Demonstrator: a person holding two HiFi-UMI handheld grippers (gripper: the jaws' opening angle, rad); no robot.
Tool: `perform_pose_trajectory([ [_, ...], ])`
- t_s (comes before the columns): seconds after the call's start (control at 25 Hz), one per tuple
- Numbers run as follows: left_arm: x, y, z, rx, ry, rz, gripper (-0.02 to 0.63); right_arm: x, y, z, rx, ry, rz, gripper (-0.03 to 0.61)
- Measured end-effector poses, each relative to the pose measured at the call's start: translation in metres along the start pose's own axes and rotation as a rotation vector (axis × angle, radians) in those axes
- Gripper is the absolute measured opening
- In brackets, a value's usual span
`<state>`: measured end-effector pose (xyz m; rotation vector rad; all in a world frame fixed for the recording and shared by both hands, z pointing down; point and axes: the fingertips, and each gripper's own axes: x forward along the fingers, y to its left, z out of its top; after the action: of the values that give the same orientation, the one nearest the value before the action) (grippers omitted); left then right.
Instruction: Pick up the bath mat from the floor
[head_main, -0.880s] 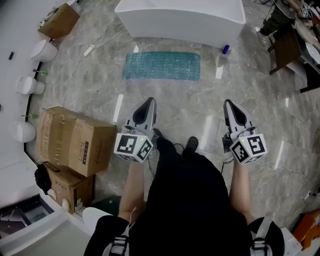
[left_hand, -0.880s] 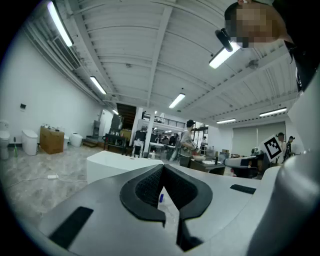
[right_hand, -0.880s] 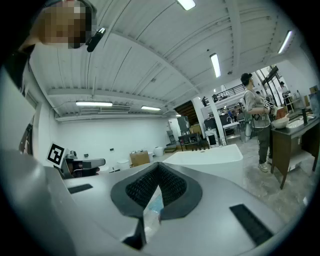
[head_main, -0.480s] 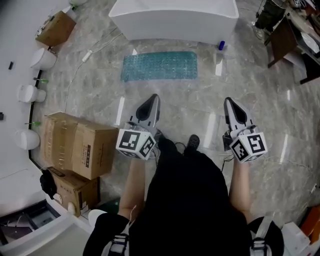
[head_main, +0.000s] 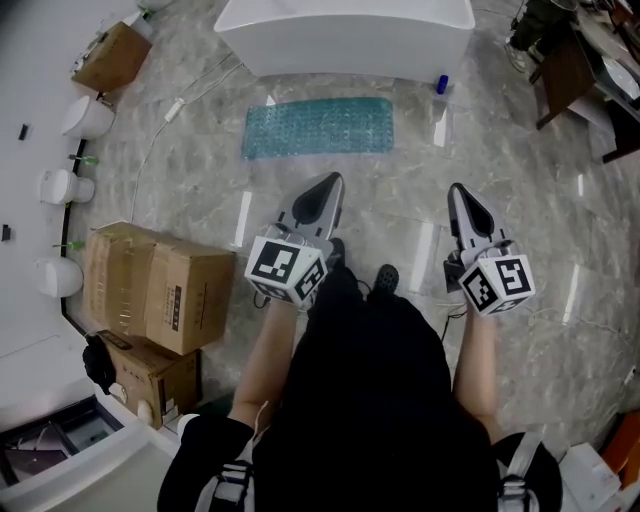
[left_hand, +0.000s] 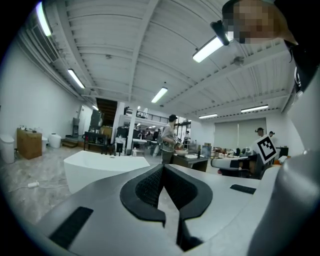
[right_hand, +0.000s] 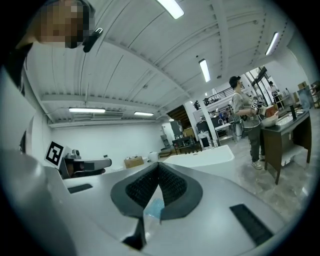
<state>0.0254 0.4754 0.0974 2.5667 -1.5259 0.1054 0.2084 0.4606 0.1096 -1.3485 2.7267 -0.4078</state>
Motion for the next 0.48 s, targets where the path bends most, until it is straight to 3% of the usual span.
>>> perform_pose_trajectory([
  [0.48,0.065,0.031,-0.013,-0.054,0.017,-0.104,0.005,0.070,-0.004,-0.018,-0.028,0.096,-0.007,0.012],
])
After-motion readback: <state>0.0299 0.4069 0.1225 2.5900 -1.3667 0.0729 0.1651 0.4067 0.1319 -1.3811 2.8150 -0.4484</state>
